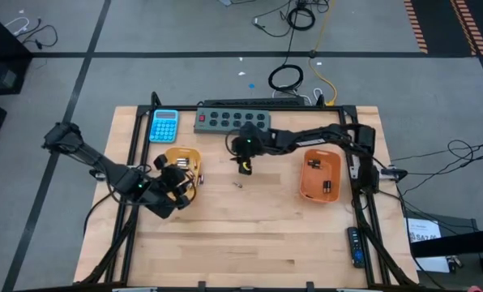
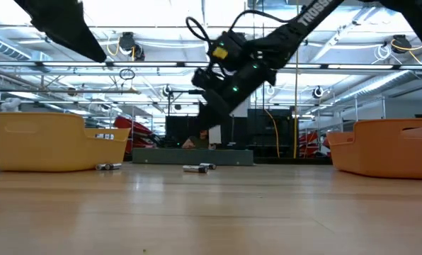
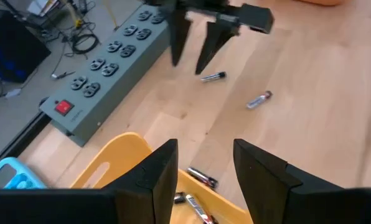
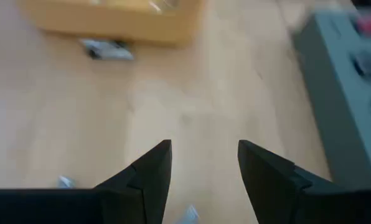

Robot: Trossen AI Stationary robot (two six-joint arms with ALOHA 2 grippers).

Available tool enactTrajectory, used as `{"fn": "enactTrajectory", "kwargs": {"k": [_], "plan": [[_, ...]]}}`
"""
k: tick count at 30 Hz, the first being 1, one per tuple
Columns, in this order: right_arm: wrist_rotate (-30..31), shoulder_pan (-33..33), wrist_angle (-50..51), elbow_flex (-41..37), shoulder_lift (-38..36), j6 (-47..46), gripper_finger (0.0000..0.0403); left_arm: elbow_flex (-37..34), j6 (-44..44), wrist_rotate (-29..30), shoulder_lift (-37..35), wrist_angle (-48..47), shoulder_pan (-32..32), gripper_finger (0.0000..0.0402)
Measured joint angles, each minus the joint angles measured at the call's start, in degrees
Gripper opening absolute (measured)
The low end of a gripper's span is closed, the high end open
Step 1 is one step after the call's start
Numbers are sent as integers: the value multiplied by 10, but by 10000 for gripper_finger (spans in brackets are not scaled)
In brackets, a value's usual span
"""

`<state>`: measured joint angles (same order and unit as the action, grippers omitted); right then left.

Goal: Sort batteries
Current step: Put the white battery into the yellow bin

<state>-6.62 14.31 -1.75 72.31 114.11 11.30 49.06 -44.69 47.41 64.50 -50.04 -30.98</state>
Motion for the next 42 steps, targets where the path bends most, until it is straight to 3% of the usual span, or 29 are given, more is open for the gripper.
{"fn": "enactTrajectory", "kwargs": {"k": [5,17,23,29,36,42], "plan": [[68,-3,68,-11,6,-37,176,0,15,-3,3,1,34,164],[65,-16,117,-10,19,-77,176,0,31,-56,3,8,58,164],[63,-16,130,-9,36,-76,169,0,91,-103,24,91,58,164],[64,-19,130,-16,37,-54,120,0,177,-156,59,167,68,164],[58,-20,137,-16,38,-4,16,0,204,-170,110,184,112,164],[38,-20,113,-18,33,15,7,0,260,-154,166,222,159,164]]}}
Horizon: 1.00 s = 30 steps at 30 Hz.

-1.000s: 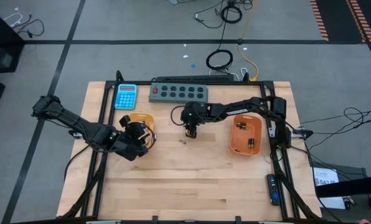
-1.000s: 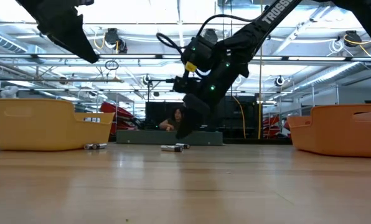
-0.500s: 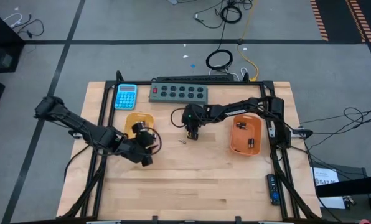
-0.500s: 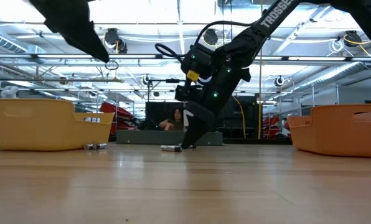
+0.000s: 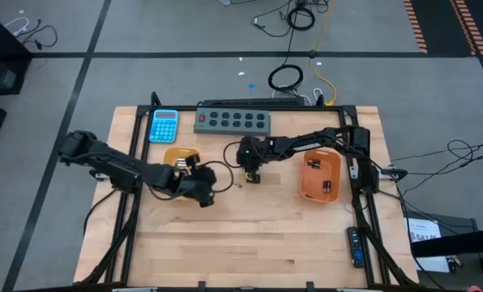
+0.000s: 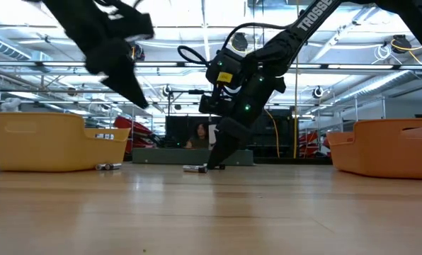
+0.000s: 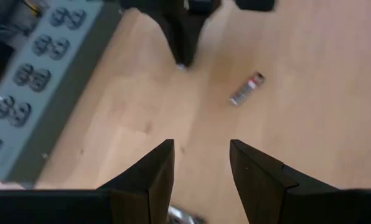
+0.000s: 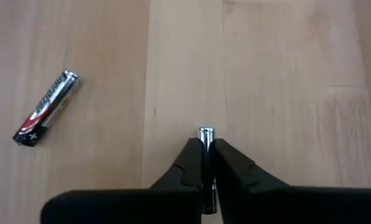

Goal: Sort batteries
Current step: Put the white battery into the yellow bin

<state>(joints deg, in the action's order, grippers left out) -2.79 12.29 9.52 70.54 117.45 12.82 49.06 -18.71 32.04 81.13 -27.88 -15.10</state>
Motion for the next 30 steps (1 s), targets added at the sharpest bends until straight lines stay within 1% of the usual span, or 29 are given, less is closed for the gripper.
{"fn": "enactTrajectory", "kwargs": {"k": [3,6,7,10,12,14,16,19,21,23,26,30], "plan": [[-41,2,-38,-4,-7,0,5,0,39,14,27,43,17,164],[-72,-1,-111,-28,-33,-2,3,-12,79,7,43,114,24,164],[-81,-2,-147,-44,-45,-6,3,-27,89,-3,43,149,27,164],[-81,1,-231,-114,-83,-28,2,-86,97,-46,43,267,44,164],[-78,2,-290,-164,-107,-48,2,-125,100,-58,42,343,60,164],[-80,1,-375,-209,-131,-78,1,-155,102,-72,42,429,82,164],[-82,-4,-490,-256,-150,-116,1,-176,103,-82,42,502,103,164],[-97,-9,-640,-309,-148,-163,1,-192,119,-100,47,584,126,164],[-108,-11,-713,-323,-142,-182,1,-196,133,-123,54,631,135,164],[-110,-12,-745,-326,-136,-185,0,-196,145,-152,67,672,142,164],[-107,-15,-765,-328,-127,-178,0,-196,151,-189,93,733,151,164],[-108,-17,-775,-326,-127,-180,0,-196,161,-199,126,805,155,164]]}}
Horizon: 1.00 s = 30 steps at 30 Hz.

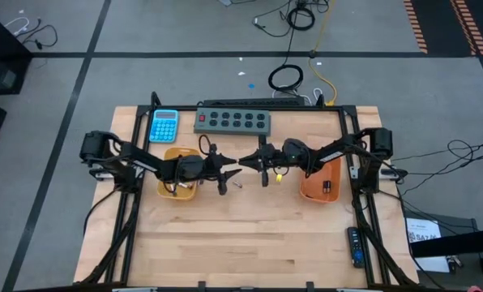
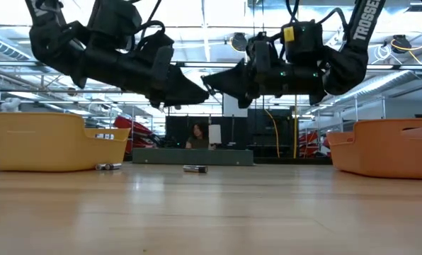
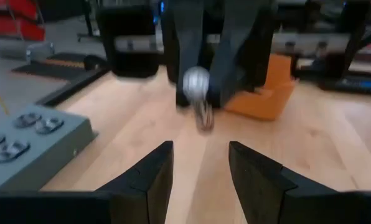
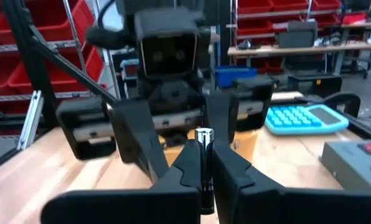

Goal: Sort batteries
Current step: Put the white battery into the yellow bin

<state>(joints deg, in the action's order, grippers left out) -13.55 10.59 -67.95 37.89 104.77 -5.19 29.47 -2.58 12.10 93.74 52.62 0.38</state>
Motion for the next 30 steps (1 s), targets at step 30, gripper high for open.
{"fn": "enactTrajectory", "kwargs": {"k": [30], "plan": [[36,-16,69,3,-2,37,41,38,-14,19,33,-2,4,35]]}}
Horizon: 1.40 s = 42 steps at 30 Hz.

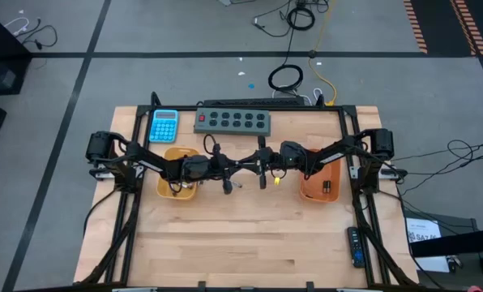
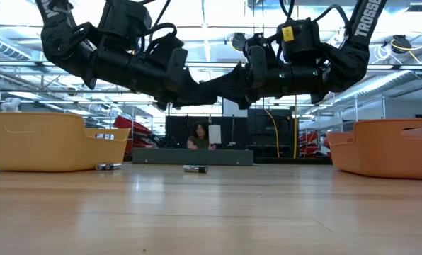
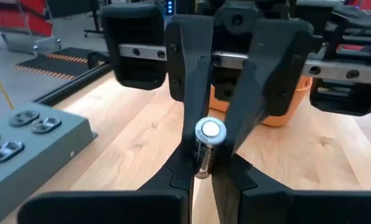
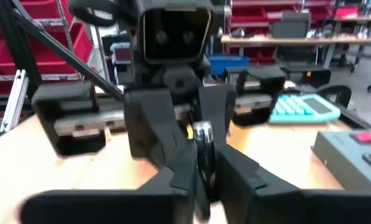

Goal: Sort batteries
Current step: Put the white battery into the yellow bin

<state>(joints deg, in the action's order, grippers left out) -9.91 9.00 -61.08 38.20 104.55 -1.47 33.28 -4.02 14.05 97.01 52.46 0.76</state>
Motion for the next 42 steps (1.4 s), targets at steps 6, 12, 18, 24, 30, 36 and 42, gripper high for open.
{"fn": "enactTrajectory", "kwargs": {"k": [6,12,18,24,30,36,42], "plan": [[-11,9,17,-2,0,-13,164,-12,-29,10,-24,-28,0,35],[-12,28,115,-3,-17,-13,206,-11,-101,10,-73,-155,-9,35],[-3,16,148,-27,-12,-32,186,-11,-218,29,-211,-374,-40,35],[41,12,57,-50,-12,14,163,-11,-414,-1,-324,-640,-53,35],[35,15,75,-50,-13,33,149,-11,-526,-5,-361,-803,-77,59],[28,14,80,-50,-13,41,146,-11,-535,0,-367,-834,-81,92],[20,14,84,-50,-13,38,146,-11,-531,6,-367,-848,-80,111]]}}
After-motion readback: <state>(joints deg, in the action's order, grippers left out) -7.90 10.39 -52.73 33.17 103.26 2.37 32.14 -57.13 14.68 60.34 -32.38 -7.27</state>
